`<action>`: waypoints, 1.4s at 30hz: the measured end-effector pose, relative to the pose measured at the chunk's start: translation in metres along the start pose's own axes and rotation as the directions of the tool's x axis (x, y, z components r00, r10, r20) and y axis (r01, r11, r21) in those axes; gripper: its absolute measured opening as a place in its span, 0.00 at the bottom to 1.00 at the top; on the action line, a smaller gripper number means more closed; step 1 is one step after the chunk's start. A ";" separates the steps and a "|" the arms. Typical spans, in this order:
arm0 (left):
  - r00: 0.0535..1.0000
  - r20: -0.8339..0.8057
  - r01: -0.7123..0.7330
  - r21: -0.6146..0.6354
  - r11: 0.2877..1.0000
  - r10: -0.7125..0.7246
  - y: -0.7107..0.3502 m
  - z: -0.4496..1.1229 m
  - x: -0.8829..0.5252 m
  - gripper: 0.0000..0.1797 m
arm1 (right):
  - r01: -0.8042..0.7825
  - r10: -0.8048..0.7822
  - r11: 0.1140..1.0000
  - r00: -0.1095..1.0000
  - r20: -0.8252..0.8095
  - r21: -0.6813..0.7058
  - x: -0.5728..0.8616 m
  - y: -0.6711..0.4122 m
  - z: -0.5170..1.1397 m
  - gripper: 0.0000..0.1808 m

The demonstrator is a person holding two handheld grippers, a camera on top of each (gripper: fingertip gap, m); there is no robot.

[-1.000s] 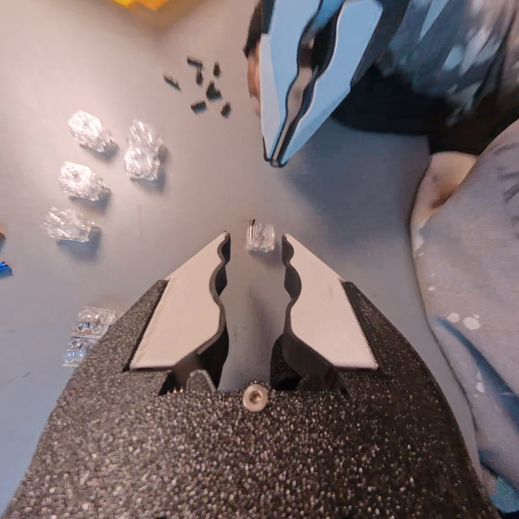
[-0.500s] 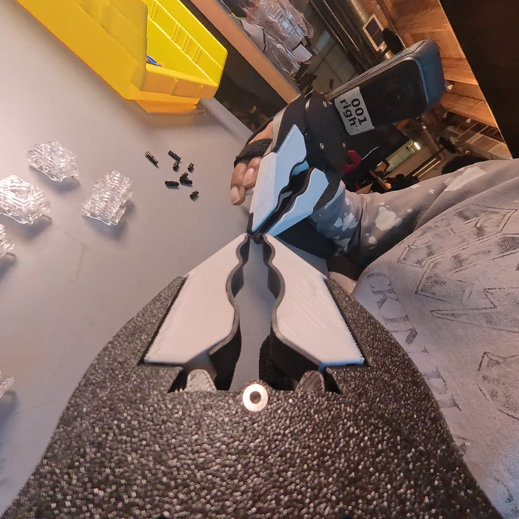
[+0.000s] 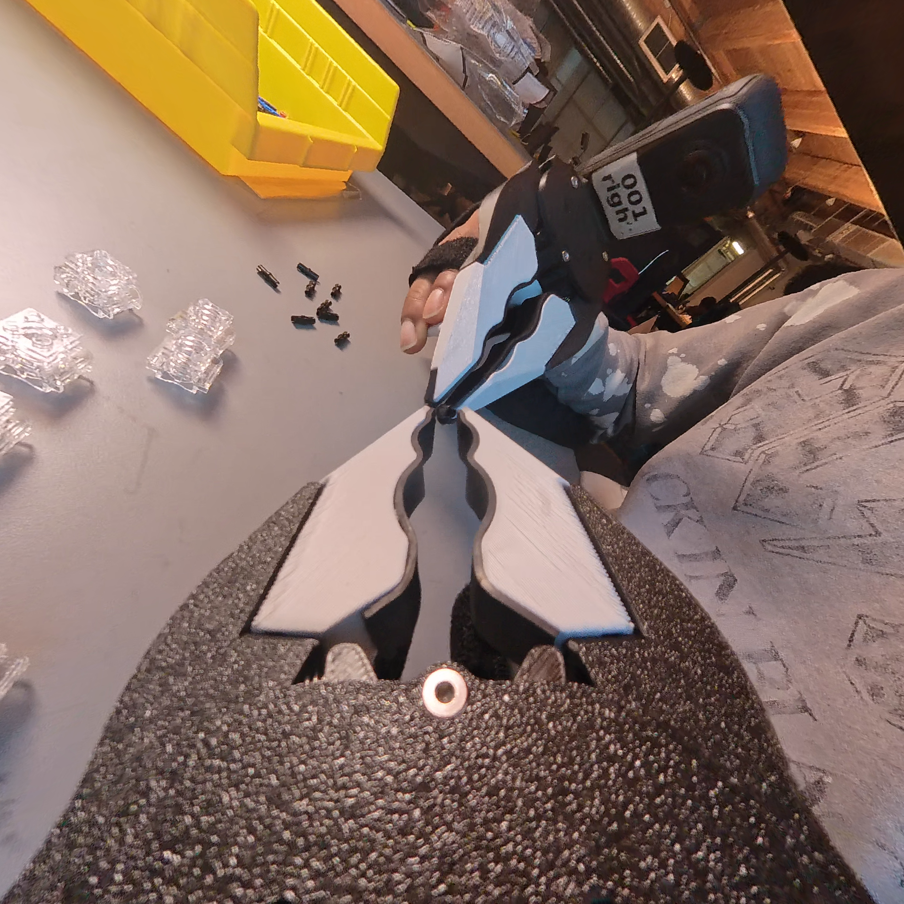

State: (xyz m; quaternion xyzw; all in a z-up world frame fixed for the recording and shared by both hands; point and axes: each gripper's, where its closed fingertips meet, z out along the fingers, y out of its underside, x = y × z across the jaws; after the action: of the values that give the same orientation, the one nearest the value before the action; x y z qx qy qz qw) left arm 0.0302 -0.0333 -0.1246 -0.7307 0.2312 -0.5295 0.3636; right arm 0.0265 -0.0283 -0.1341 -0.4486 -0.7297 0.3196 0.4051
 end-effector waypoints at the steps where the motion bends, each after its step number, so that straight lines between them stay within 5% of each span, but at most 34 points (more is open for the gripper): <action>1: 1.000 0.003 -0.004 -0.006 1.000 0.004 0.001 0.000 0.000 0.03 | 0.005 -0.005 1.000 1.000 -0.001 -0.008 0.000 0.001 0.000 0.02; 16: 0.998 0.053 -0.029 -0.024 0.999 0.030 0.004 0.003 -0.005 0.02 | 0.044 -0.046 0.998 0.999 -0.023 -0.053 -0.001 0.004 0.002 0.02; 25: 0.978 -0.200 0.092 0.149 0.984 -0.061 -0.025 -0.010 0.026 0.01 | -0.008 0.015 0.978 0.999 -0.034 0.207 0.004 -0.037 -0.017 0.03; 42: 0.960 -0.267 0.139 0.172 0.975 -0.090 -0.029 -0.010 0.034 0.01 | 0.002 0.010 0.965 0.999 -0.041 0.262 0.003 -0.046 -0.021 0.03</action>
State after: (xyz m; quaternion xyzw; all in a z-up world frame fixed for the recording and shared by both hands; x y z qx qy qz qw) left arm 0.0306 -0.0426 -0.0796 -0.6302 0.1825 -0.6596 0.3667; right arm 0.0261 -0.0413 -0.0849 -0.3992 -0.6715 0.4046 0.4754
